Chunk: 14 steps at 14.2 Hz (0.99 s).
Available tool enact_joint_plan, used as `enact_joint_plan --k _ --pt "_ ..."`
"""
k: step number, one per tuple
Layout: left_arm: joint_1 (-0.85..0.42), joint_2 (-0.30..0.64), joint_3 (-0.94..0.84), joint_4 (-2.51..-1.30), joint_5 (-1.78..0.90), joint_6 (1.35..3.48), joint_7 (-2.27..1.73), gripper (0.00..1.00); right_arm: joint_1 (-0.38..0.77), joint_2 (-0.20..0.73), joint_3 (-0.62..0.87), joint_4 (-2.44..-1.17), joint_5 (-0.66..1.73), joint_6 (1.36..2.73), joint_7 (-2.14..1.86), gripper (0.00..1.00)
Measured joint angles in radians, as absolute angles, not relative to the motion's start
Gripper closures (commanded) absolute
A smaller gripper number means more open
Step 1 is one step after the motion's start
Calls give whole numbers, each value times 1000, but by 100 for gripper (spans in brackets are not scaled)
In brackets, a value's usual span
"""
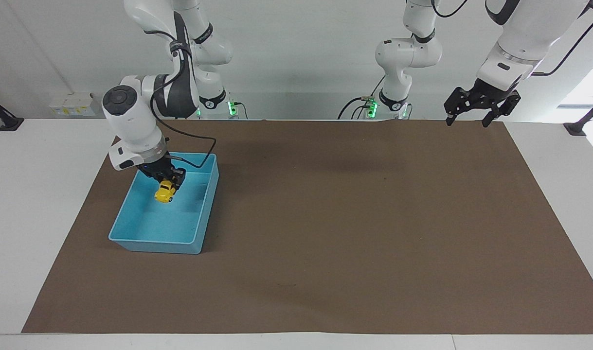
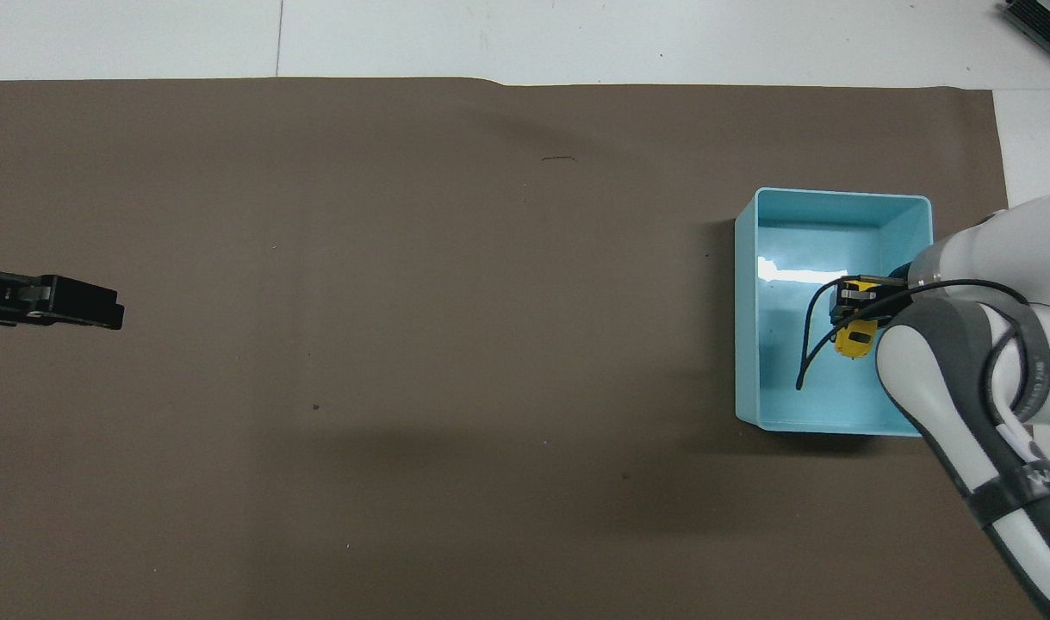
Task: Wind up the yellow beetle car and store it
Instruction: 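Lower the car onto the box floor and open the right gripper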
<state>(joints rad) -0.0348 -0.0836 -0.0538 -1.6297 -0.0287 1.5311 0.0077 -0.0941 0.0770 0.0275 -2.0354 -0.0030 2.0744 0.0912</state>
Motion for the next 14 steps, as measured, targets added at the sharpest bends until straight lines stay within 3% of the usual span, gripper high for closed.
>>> enact_joint_plan --k 7,14 --pt "-35 -84 -54 -1630 -29 1531 8 0 -108 16 31 -2218 14 2307 -55 100" --pt "-35 -84 -54 -1630 -29 1531 8 0 -107 44 31 -2333 14 2475 -123 100"
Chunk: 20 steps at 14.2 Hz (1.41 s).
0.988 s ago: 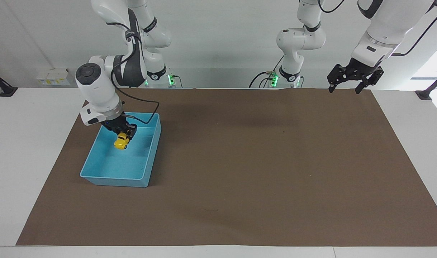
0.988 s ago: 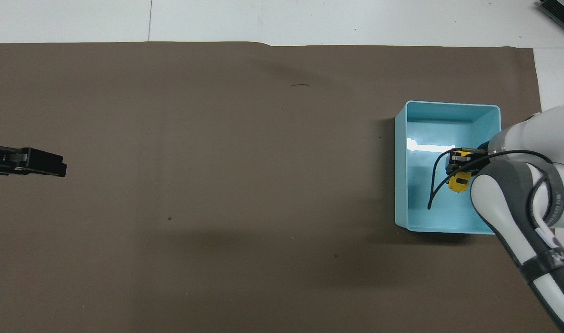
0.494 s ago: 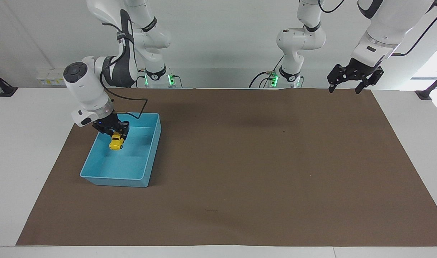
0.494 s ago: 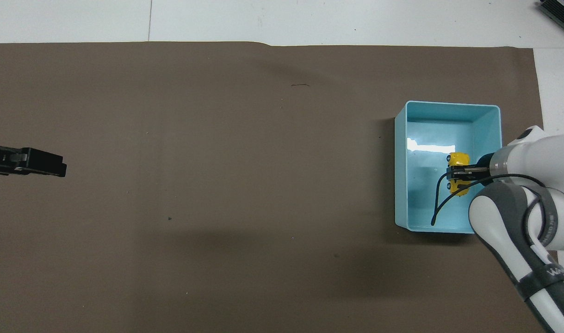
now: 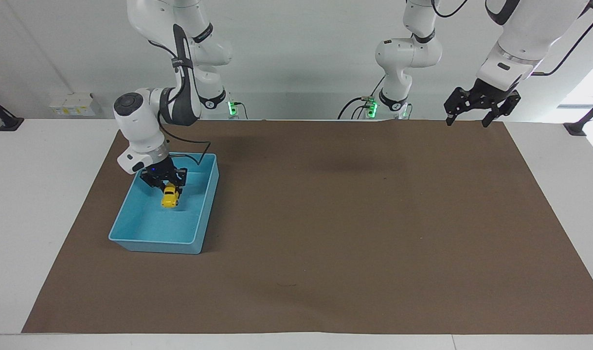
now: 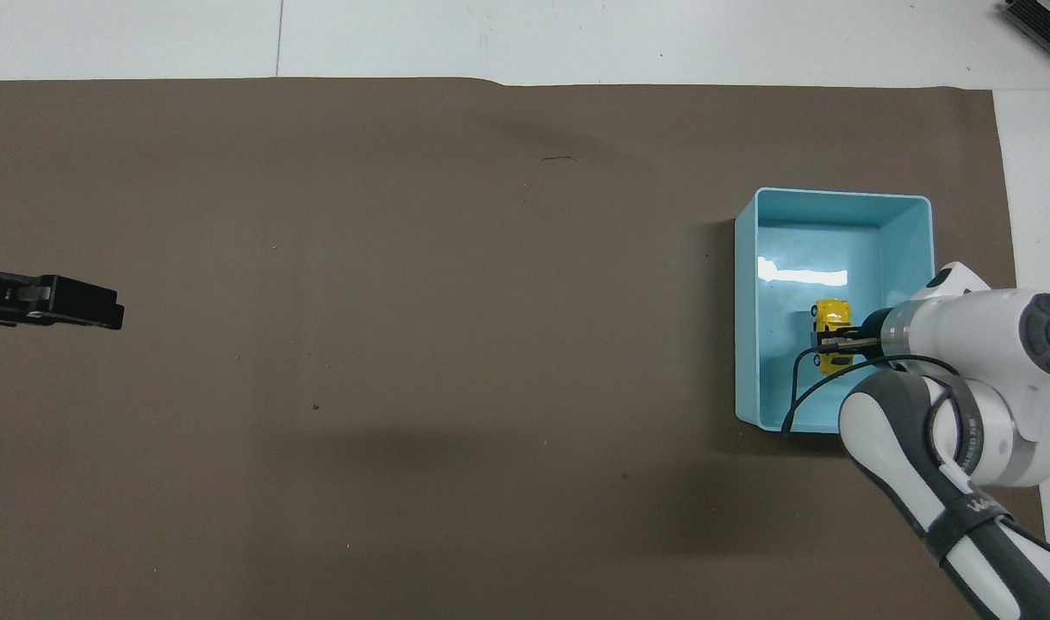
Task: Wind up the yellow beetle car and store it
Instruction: 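Lower the car onto the box floor and open the right gripper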
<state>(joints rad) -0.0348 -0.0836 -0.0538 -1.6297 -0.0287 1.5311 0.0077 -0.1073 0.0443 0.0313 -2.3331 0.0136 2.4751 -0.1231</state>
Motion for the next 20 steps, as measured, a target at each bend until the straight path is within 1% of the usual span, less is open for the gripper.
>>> enact_joint_plan --k 4,5,6,7,10,11,16,20 --pt "-35 -84 -54 -1630 -29 1531 8 0 -107 75 31 -2358 14 2526 -126 99" --pt "-35 -84 -54 -1630 -29 1531 8 0 -107 80 31 -2358 14 2530 -126 55" --pt "-35 -84 -54 -1630 -29 1531 8 0 -105 83 31 -2358 14 2532 -126 32" --pt "-35 -84 -54 -1630 -29 1531 8 0 -96 84 32 -2357 14 2532 -126 0" --pt "-35 -84 -54 -1630 -29 1531 8 0 -81 89 32 -2332 14 2530 -126 0" --pt "-35 -84 -54 -1630 -29 1531 8 0 -81 89 32 -2313 14 2510 -126 0" --pt "-35 -84 -54 -1630 -29 1531 8 0 -83 86 31 -2109 14 2244 -127 0" --pt "-35 -84 -54 -1630 -29 1531 8 0 -91 84 26 -1963 11 2077 -118 0"
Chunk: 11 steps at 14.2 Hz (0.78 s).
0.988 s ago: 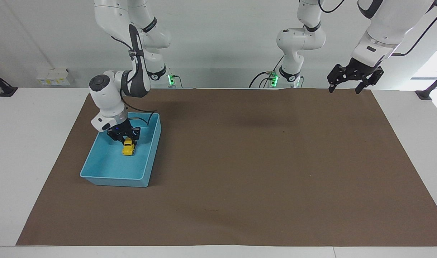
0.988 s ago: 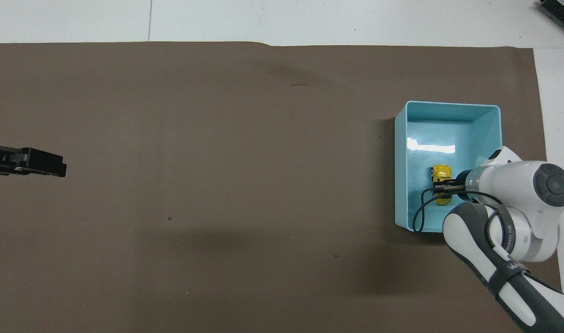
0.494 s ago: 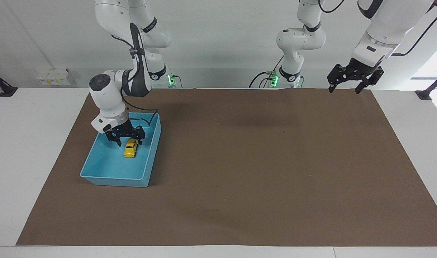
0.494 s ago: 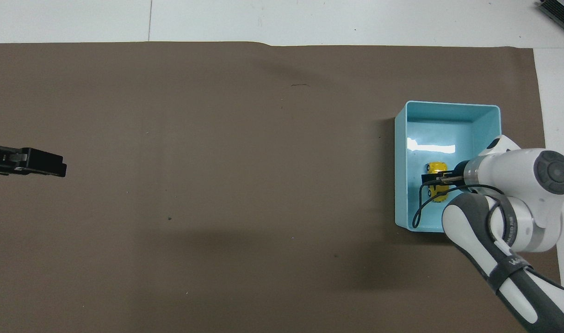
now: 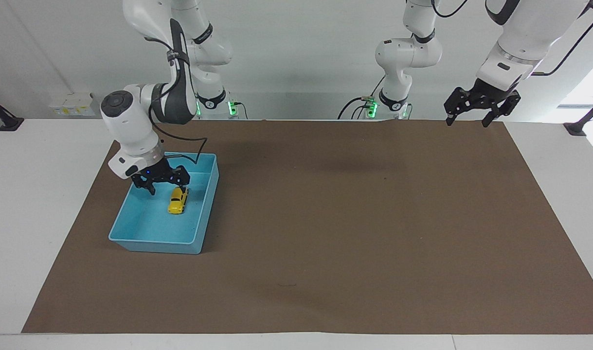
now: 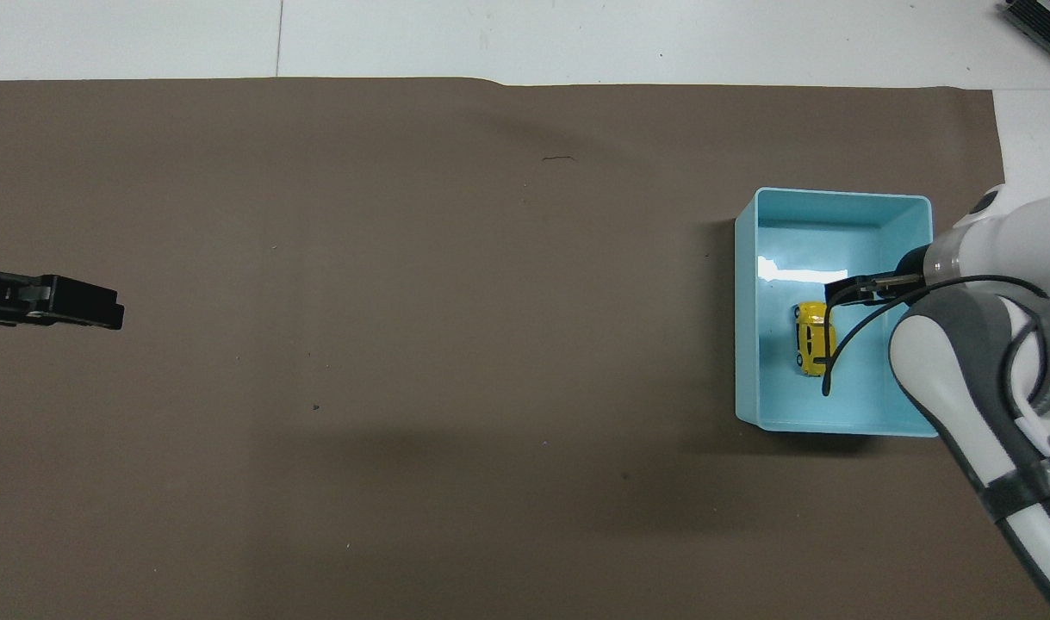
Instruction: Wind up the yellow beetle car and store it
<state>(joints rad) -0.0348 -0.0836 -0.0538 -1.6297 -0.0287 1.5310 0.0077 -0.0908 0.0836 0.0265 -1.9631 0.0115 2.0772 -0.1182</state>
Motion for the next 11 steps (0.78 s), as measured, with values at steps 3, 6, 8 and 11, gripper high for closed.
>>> enact_joint_plan --k 3,6,8,11 --pt "-35 -84 -54 -1630 -29 1531 8 0 -82 82 30 -1852 -30 1935 -42 0" --pt "-35 -84 -54 -1630 -29 1531 8 0 -71 73 36 -1756 -34 1812 24 0" --pt "-35 -84 -54 -1630 -29 1531 8 0 -70 62 38 -1704 -31 1745 34 0" --pt "-35 -84 -54 -1630 -29 1531 8 0 -72 53 38 -1639 -26 1665 36 0"
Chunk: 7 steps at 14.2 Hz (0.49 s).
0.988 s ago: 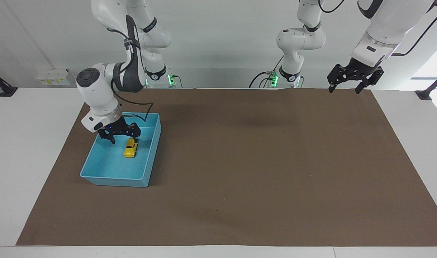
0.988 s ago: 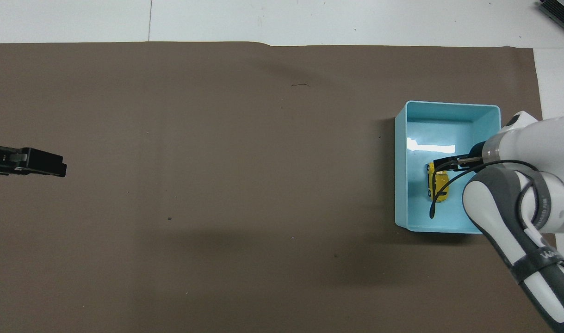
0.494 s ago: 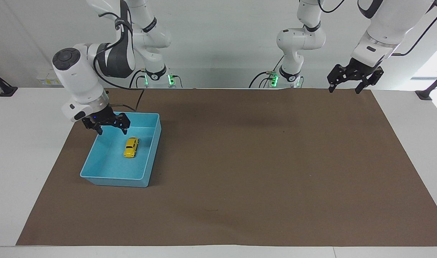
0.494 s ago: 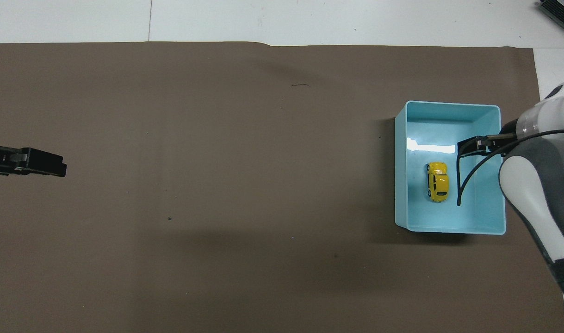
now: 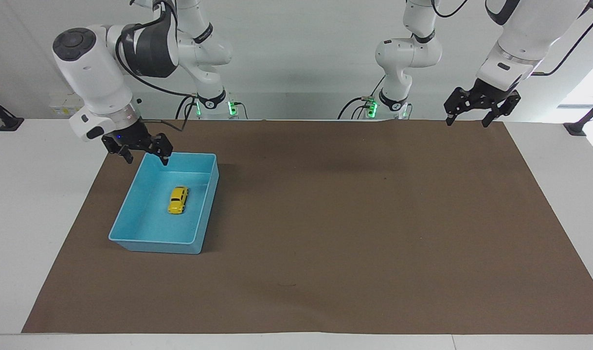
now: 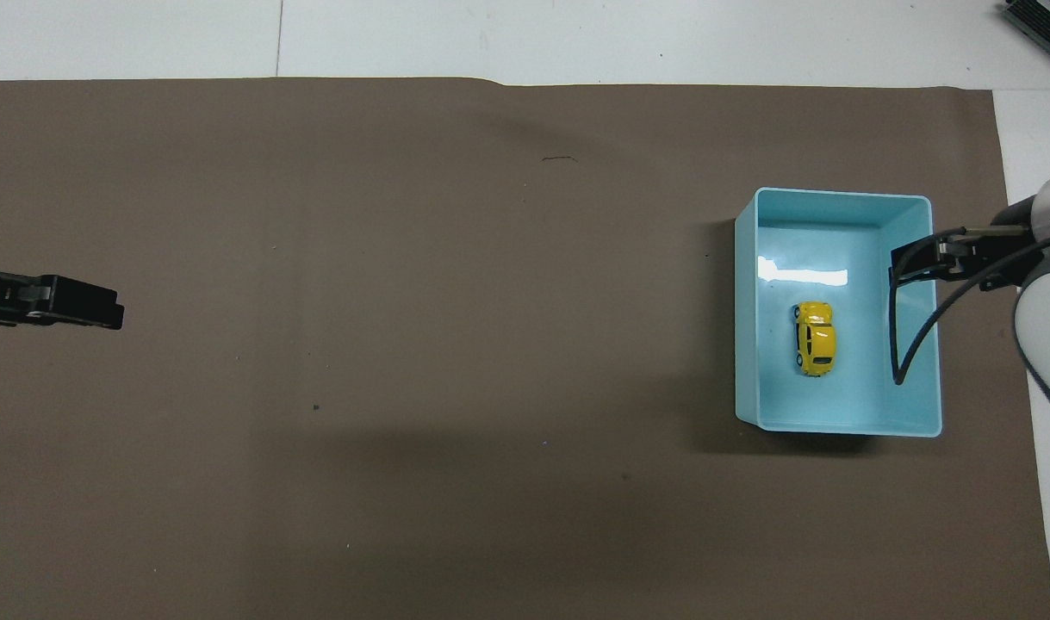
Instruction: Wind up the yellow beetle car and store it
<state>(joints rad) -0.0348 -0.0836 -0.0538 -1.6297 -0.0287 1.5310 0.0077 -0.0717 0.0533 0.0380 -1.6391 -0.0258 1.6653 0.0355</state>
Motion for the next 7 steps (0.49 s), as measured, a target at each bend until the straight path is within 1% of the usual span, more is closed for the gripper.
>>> enact_joint_plan --k 4,7 --pt "-35 -84 -54 -1630 -29 1531 8 0 -72 51 38 -1559 -26 1563 36 0" --pt "-35 -84 -54 -1630 -29 1531 8 0 -73 51 33 -1536 -26 1532 36 0"
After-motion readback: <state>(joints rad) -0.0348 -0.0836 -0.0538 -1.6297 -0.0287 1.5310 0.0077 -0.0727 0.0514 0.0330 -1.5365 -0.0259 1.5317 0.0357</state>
